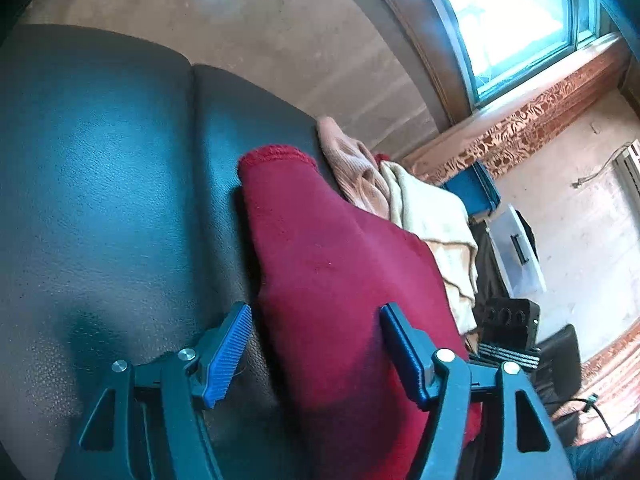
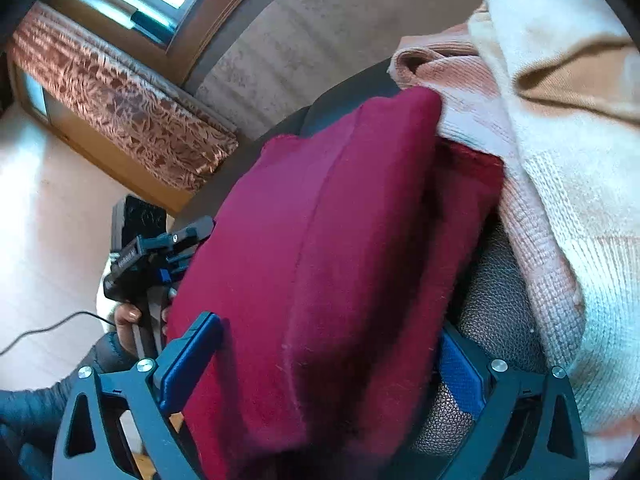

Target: Fold clothes

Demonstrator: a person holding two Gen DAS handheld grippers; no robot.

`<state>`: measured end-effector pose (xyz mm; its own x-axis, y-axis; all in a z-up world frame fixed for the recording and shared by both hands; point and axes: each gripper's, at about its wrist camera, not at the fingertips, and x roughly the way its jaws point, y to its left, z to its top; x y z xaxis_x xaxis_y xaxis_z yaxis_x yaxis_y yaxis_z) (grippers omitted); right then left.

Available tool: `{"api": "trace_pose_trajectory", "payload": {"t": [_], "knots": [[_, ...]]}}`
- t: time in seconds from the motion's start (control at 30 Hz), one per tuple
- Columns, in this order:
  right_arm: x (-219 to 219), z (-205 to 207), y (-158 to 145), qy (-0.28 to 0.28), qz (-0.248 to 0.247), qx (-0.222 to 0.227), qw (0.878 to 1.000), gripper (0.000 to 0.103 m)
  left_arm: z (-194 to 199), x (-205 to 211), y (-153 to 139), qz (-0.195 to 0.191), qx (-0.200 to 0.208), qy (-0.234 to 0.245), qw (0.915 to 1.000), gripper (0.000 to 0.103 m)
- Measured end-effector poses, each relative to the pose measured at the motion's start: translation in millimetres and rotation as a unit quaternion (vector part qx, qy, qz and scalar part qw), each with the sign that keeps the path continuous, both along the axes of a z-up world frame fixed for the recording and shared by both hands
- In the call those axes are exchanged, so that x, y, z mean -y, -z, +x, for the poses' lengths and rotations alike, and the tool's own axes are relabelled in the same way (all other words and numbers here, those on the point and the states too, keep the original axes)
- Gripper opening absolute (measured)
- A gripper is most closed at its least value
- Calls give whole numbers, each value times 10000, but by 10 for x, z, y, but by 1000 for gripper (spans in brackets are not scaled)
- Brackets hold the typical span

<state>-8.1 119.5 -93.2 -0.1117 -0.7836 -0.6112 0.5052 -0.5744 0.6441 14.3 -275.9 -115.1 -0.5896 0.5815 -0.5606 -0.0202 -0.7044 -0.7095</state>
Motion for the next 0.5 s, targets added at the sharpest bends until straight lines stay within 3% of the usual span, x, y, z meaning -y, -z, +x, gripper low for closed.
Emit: {"api": "trace_pose_trajectory", "payload": {"t": [0.1, 0.27, 0.5], "knots": [[-20, -23, -5, 10, -13, 74, 10000, 102, -17, -9, -16, -333, 119, 169, 9992, 71], [-77, -21, -18, -143, -167, 190, 9996, 102, 37, 110, -52, -338, 238, 277, 9988, 71], [-14, -14, -41, -80, -237, 229, 9994, 103, -67, -77, 48, 31, 160, 463, 9988, 73]]}}
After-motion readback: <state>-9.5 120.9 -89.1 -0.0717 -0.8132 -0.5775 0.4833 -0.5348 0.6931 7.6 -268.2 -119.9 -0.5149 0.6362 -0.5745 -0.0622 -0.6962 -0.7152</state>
